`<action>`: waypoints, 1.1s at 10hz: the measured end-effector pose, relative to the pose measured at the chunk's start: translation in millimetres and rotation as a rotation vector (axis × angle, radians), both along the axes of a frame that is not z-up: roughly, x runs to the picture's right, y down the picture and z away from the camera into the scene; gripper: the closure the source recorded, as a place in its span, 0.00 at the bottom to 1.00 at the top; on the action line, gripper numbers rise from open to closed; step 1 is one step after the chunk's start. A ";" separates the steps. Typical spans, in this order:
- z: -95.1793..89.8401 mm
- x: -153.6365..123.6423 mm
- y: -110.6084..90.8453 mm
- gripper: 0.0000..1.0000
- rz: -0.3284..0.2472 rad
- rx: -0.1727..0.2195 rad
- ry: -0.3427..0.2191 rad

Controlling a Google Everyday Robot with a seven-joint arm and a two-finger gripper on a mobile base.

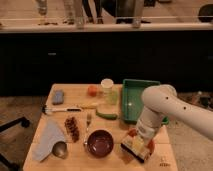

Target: Place eraser in purple bowl

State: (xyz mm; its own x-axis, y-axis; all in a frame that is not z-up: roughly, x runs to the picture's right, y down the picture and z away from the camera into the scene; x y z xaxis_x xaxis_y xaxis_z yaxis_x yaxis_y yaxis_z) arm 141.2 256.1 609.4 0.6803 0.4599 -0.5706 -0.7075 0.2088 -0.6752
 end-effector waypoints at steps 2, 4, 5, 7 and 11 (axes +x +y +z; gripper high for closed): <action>-7.3 -7.3 3.2 1.00 -0.022 0.008 -0.026; -15.1 -19.2 6.7 1.00 -0.051 0.015 -0.055; -18.4 -28.3 8.7 1.00 -0.066 0.017 -0.071; -25.8 -46.4 12.5 1.00 -0.096 0.019 -0.098; -39.5 -75.9 17.1 1.00 -0.135 0.028 -0.134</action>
State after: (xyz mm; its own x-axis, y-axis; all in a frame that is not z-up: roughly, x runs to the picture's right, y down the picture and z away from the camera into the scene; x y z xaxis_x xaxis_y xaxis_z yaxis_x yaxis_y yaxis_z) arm 65.3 273.2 569.9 0.8063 0.3735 -0.4587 -0.5755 0.3158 -0.7544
